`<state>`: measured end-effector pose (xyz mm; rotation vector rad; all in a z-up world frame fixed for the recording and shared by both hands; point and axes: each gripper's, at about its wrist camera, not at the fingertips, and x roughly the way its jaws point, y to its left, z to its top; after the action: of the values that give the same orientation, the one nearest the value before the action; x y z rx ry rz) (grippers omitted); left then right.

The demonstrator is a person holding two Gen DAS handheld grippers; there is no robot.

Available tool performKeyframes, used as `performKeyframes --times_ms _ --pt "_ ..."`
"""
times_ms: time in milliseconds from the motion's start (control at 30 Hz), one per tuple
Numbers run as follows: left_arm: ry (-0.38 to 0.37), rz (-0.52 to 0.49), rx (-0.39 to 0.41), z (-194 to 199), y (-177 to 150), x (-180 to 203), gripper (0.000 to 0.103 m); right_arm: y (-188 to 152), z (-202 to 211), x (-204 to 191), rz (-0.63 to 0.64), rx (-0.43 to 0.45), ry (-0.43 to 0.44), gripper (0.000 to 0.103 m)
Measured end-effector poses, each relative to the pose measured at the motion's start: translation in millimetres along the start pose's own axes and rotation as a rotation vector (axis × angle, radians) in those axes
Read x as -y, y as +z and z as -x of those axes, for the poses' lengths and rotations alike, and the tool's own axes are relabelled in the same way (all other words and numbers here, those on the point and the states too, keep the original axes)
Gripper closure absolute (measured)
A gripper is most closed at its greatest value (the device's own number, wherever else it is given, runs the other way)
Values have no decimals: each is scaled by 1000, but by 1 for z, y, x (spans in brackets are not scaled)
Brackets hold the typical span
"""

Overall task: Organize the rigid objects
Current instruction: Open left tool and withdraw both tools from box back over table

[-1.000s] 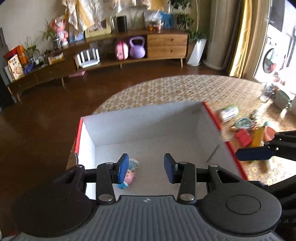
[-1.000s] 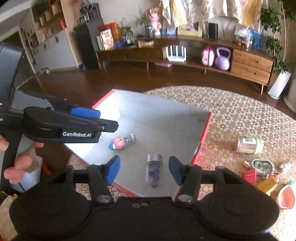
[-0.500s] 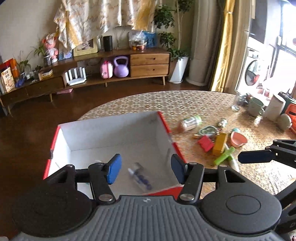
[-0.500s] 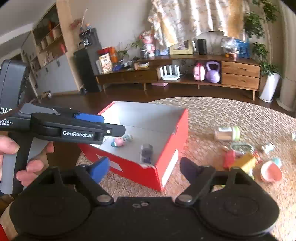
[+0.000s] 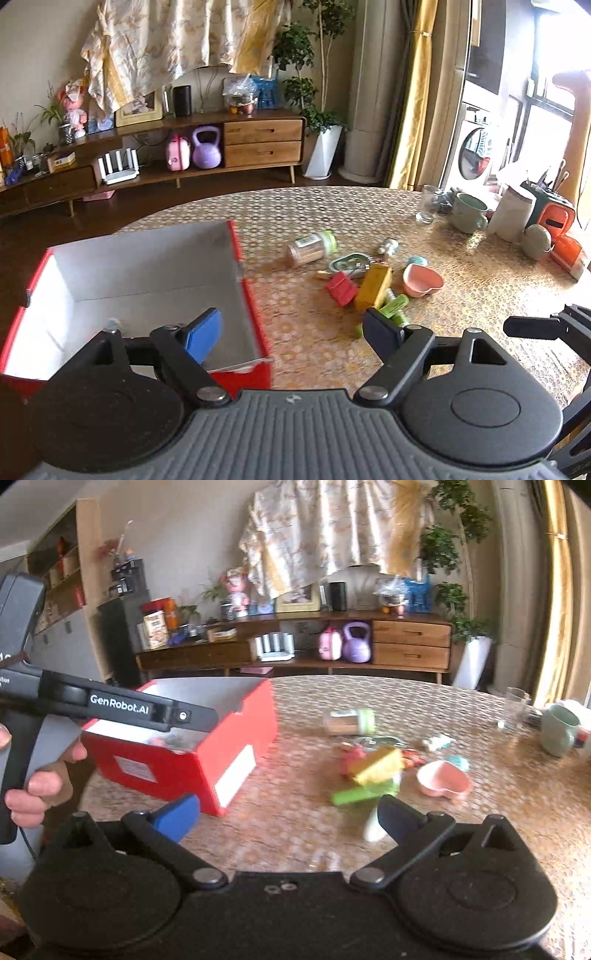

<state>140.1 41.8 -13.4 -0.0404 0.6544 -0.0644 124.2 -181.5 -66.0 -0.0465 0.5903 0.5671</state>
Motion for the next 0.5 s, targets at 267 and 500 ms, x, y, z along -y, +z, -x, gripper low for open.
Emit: performKeyframes --times_ms 267,500 --pt "-53 -16 -18 -40 3 32 19 -14 -13 31 -36 -17 -27 1" --pt "-99 -14 -88 -84 -7 51 19 -25 -41 44 -3 -57 -67 3"
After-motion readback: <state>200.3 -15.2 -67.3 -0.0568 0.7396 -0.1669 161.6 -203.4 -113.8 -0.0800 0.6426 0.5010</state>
